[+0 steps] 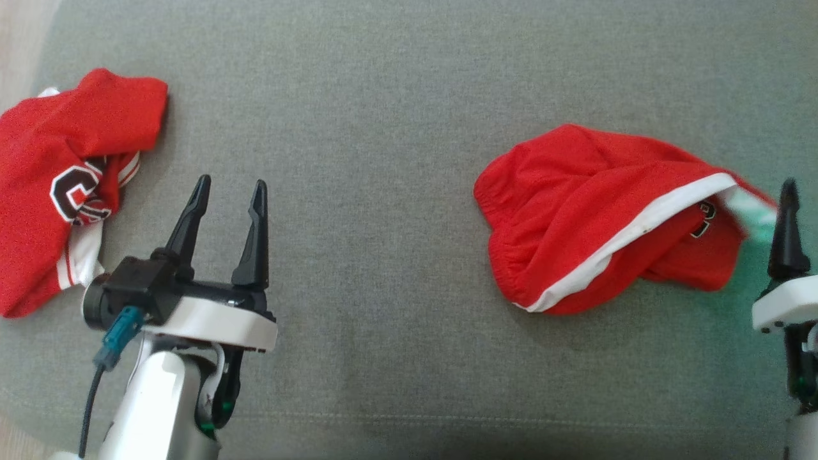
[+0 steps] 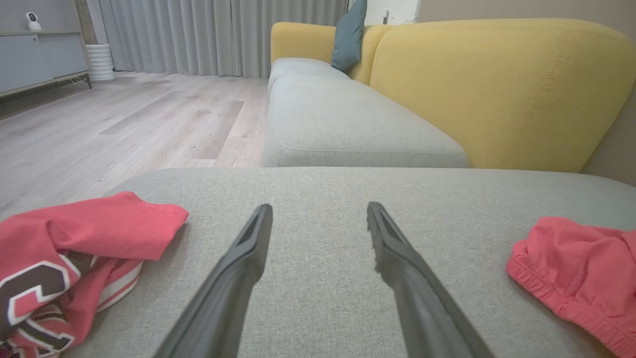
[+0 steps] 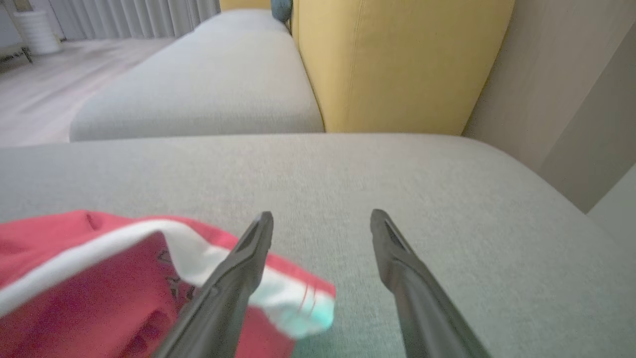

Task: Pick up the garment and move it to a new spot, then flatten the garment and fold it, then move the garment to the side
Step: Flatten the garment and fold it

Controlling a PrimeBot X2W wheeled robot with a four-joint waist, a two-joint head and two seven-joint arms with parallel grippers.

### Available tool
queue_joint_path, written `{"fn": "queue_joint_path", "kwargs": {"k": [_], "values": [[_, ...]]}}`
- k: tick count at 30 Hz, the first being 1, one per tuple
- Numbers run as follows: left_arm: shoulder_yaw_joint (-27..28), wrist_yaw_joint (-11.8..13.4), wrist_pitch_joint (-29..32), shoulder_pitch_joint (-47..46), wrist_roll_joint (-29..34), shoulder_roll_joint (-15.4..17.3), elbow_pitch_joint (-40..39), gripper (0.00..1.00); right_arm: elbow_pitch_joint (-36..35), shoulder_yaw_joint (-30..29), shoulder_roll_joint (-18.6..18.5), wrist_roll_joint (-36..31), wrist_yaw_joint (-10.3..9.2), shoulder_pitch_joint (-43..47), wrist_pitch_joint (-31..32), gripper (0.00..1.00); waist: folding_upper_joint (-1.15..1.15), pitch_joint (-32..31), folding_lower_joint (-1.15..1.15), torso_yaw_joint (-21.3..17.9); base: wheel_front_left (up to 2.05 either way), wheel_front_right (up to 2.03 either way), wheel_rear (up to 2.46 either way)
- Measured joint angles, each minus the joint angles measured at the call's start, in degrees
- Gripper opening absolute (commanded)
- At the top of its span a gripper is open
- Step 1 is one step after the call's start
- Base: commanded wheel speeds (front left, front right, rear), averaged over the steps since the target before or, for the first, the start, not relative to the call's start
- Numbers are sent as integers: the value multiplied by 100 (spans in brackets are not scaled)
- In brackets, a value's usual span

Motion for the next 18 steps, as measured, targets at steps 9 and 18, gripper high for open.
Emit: {"fn": "queue_joint_path", "kwargs": {"k": [9, 18], "values": [[38, 0, 0, 177, 4, -20, 14, 100, -964, 723, 199, 54, 0, 527, -479, 100, 0, -323, 0, -27, 0, 0, 0], [35, 49, 0, 499, 46, -20, 16, 100, -1308, 1546, 275, 218, 0, 966, -464, 100, 0, -683, 0, -65, 0, 0, 0]]}}
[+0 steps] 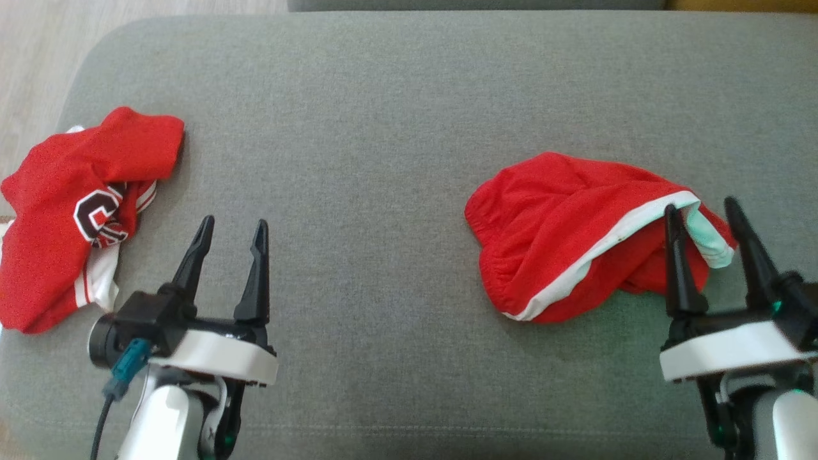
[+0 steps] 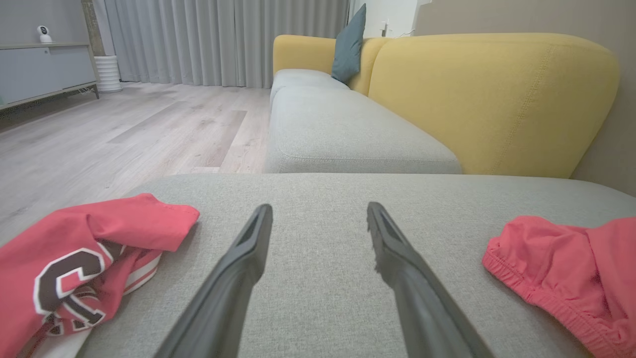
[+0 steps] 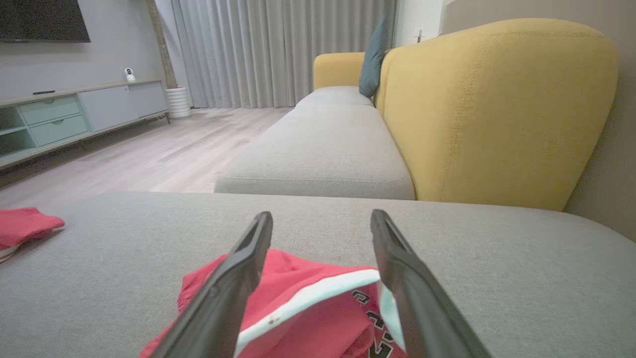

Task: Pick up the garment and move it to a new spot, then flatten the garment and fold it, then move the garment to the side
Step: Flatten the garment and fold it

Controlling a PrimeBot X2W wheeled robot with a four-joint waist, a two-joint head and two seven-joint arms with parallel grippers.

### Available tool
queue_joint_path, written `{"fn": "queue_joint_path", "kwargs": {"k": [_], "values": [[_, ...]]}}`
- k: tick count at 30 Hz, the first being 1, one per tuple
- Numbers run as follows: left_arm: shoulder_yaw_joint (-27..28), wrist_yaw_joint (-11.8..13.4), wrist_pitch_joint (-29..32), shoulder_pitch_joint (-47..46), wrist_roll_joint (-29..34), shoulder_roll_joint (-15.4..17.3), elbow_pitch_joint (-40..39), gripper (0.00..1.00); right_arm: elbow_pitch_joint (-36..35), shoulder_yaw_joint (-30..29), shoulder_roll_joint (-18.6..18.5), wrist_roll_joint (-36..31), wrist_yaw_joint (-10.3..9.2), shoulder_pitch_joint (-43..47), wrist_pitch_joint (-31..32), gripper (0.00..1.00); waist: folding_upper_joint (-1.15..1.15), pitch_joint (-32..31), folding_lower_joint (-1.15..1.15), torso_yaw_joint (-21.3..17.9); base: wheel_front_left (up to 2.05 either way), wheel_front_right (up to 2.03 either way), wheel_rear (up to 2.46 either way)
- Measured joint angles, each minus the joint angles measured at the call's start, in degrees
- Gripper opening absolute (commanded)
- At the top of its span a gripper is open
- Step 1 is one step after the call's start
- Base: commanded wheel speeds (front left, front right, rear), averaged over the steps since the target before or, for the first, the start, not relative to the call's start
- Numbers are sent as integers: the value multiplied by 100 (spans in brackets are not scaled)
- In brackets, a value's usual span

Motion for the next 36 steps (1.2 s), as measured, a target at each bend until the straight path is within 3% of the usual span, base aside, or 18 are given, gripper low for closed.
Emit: {"fn": "queue_joint_path", "kwargs": {"k": [19, 27, 36], "values": [[-112, 27, 12, 54, 2, 53, -108, 100, 8, 16, 2, 180, 0, 80, 1, 100, 0, 10, 0, -8, 0, 0, 0], [-1244, -578, 708, -533, -97, -156, -136, 100, -23, 44, 2, 181, 0, 47, 52, 100, 0, 298, 0, -55, 0, 0, 0], [-2794, -712, 1595, -1395, -615, -311, 300, 100, -5, 159, 2, 233, 0, -184, 67, 100, 0, 661, 1, -360, 0, 0, 0]]}}
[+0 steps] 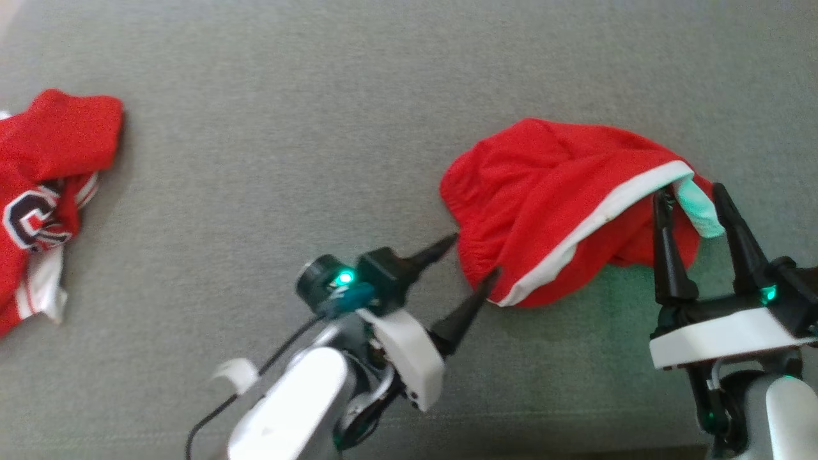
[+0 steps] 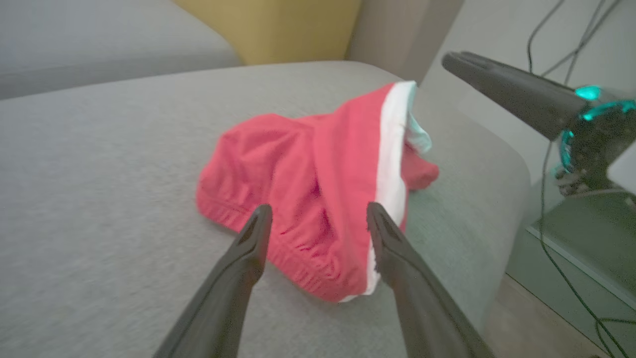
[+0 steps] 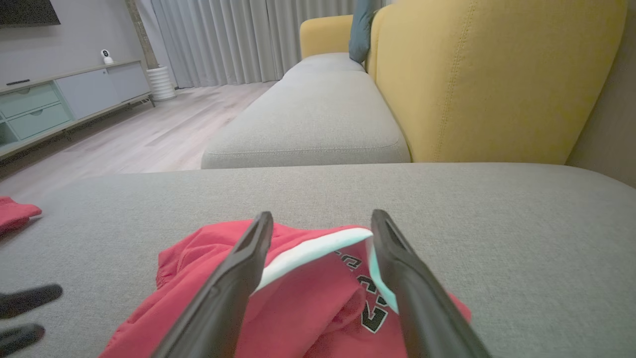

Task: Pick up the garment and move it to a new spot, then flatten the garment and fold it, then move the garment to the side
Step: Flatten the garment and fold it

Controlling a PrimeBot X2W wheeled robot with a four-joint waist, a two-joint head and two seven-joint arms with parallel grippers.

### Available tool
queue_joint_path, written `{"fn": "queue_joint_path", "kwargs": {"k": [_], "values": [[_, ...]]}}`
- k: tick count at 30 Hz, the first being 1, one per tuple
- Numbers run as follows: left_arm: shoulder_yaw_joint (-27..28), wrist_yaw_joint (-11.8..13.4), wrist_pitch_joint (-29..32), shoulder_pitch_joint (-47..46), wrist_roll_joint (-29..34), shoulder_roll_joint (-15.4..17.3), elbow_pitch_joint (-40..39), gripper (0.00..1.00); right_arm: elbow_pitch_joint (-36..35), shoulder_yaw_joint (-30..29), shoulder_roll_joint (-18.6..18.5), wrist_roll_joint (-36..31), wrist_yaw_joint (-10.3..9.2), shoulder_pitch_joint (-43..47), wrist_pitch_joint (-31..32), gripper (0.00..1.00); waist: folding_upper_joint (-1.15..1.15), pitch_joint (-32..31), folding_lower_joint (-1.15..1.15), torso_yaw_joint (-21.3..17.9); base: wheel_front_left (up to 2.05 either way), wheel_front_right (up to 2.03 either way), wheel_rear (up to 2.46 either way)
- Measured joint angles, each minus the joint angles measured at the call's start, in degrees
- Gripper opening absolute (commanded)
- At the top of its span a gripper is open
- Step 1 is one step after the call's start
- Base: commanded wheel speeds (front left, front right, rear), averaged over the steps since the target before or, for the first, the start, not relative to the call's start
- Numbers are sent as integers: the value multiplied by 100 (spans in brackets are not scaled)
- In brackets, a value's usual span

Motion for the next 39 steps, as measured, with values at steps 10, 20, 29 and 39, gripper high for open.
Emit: {"fn": "queue_joint_path", "kwargs": {"k": [10, 20, 29, 39], "values": [[-520, 0, 172, -547, -342, 38, 680, 0, 115, 38, 0, 101, 0, -22, -90, 100, 0, 252, 0, -365, 0, 0, 0], [12, 100, -176, -800, -605, 86, 1103, 0, 145, -3, 0, 152, 0, -38, -178, 100, 0, 315, 0, -381, 0, 0, 0], [587, 393, -166, -945, -906, 327, 1282, 0, 188, -60, 0, 201, 0, -38, -177, 100, 0, 305, 0, -352, 0, 0, 0], [717, 513, -140, -911, -906, 599, 1192, 100, 201, -125, 0, 200, 0, -42, -168, 100, 0, 282, 0, -277, 0, 0, 0]]}}
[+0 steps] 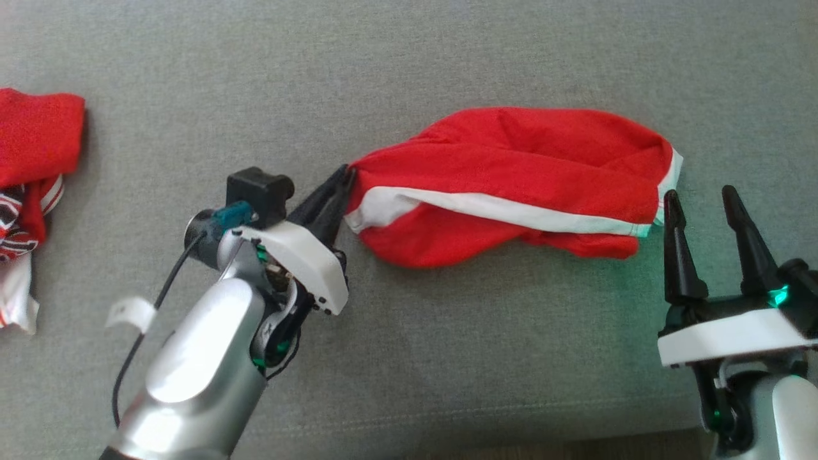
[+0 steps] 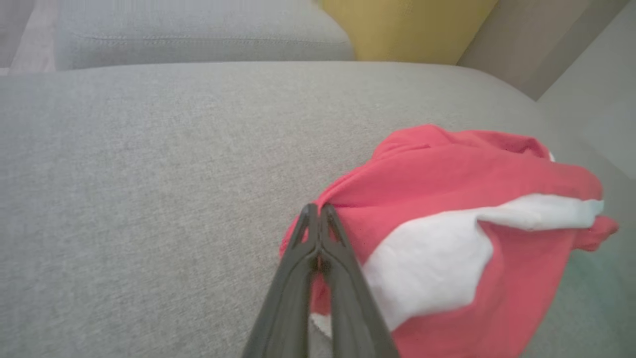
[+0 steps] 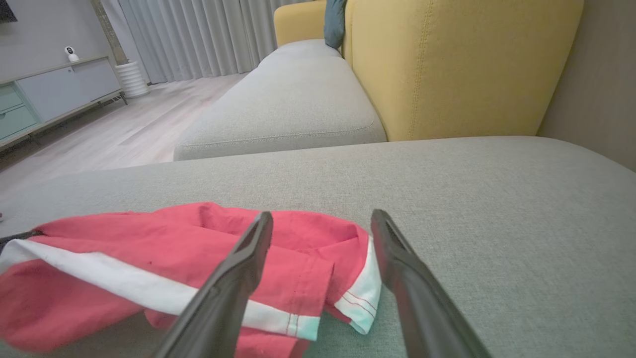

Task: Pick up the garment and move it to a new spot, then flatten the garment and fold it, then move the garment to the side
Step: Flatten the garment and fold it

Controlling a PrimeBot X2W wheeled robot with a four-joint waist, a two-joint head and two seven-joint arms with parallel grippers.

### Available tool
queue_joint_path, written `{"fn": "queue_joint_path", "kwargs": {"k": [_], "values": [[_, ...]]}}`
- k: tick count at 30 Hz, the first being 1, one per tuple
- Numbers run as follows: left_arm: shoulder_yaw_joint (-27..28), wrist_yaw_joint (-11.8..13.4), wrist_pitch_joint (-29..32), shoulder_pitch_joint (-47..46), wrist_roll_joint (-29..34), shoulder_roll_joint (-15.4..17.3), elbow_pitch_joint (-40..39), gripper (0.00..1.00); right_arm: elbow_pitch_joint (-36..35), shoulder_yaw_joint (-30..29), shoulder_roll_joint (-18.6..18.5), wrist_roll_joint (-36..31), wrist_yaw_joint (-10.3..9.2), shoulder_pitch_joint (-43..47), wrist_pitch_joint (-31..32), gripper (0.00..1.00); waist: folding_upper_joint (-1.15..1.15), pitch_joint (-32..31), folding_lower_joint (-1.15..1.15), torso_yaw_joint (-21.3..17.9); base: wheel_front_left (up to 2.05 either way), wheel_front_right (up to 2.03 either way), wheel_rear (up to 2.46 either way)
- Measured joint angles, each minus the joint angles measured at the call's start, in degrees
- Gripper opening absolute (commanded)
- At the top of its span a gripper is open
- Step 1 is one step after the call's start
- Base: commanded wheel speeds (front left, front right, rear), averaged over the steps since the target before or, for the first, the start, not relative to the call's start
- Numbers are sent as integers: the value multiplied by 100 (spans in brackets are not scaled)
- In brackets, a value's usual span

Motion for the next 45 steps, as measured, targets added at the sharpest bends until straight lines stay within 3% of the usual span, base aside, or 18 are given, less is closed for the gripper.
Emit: {"fn": "queue_joint_path", "kwargs": {"k": [8, 14, 18, 27, 41, 45], "values": [[151, 350, -977, 519, 14, 8, -541, 100, -67, 53, 0, -193, 0, -84, 56, 100, 0, -163, 0, 143, 0, 0, 0], [836, 943, -1446, 1094, 200, 215, -1200, 100, -118, 94, 0, -357, 0, -69, 160, 100, 0, -420, -1, 299, 0, 0, 0], [1195, 1059, -1456, 1499, 275, 265, -1568, 100, -133, 140, 0, -365, 0, -35, 213, 100, 0, -583, -1, 378, 0, 0, 0], [1522, 985, -1480, 2282, 470, 321, -1901, 100, -162, 185, 0, -372, 0, 196, 297, 100, 0, -797, -1, 482, 0, 0, 0], [1664, 794, -1480, 2310, 619, 220, -1889, 100, -192, 189, 0, -369, 0, 193, 345, 100, 0, -745, -1, 486, 0, 0, 0], [1484, 603, -1403, 2279, 657, 222, -1767, 100, -194, 188, 0, -367, 0, 189, 345, 100, 0, -678, -1, 490, 0, 0, 0]]}}
